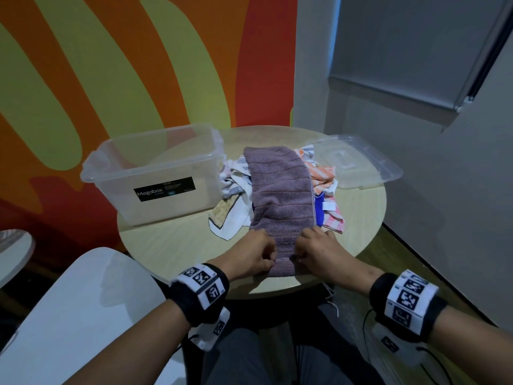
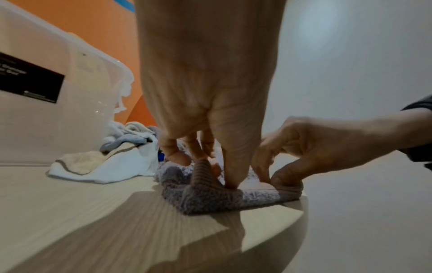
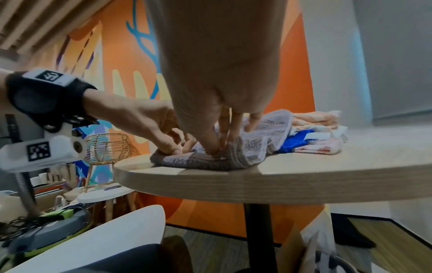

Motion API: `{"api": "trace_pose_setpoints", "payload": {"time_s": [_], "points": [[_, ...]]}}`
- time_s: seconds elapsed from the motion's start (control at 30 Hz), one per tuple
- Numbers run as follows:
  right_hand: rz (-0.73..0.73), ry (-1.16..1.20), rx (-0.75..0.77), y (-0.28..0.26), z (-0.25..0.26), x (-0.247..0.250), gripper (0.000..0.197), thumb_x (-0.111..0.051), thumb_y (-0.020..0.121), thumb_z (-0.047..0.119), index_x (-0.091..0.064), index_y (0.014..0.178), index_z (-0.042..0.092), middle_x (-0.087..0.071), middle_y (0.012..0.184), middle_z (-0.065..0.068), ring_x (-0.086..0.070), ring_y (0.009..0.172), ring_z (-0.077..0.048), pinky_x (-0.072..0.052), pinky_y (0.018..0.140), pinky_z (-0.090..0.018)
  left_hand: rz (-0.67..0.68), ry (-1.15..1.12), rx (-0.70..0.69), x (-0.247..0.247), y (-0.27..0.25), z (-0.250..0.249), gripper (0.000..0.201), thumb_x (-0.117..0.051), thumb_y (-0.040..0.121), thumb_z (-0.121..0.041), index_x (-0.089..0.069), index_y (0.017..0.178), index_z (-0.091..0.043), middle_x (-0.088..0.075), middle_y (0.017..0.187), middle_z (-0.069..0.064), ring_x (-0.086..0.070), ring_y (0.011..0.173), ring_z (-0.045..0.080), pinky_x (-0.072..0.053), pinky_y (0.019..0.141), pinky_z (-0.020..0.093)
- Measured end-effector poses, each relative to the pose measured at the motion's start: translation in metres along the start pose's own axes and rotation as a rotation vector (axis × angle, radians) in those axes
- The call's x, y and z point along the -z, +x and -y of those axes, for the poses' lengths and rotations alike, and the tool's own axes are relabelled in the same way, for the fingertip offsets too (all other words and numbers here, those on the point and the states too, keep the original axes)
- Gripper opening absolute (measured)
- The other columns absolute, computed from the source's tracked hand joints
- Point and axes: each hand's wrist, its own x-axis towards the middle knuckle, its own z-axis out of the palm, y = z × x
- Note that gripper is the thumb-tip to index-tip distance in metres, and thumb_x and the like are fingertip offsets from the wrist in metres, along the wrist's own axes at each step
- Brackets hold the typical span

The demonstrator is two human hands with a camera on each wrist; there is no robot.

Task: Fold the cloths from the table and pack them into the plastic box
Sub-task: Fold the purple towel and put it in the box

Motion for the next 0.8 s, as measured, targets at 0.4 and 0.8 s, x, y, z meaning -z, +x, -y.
{"api": "trace_pose_setpoints", "payload": {"time_s": [0.4,0.8], "points": [[0.147,-0.077,0.146,-0.006,0.007,0.01,0.016,-0.053,0.094,0.026,-0.064,0.101,0.017,-0.061,0.105,-0.004,-0.056,0.097,-0.024,-0.045,0.079,-0.038,0.092,0.15,-0.109,0.003,-0.018,0.006,0.006,-0.063,0.085,-0.019,-0.06,0.086,-0.014,-0.056,0.089,0.001,-0.051,0.078,0.02,-0.044,0.068,0.037],[0.48,0.364,-0.109,0.01,-0.006,0.036,0.008,-0.063,0.098,0.023,-0.064,0.1,0.016,-0.066,0.1,0.0,-0.06,0.093,-0.018,-0.046,0.076,-0.027,0.244,-0.242,0.193,0.011,-0.01,0.017,0.008,-0.062,0.101,-0.02,-0.064,0.1,-0.012,-0.067,0.089,0.001,-0.061,0.076,0.014,-0.05,0.071,0.025]]}}
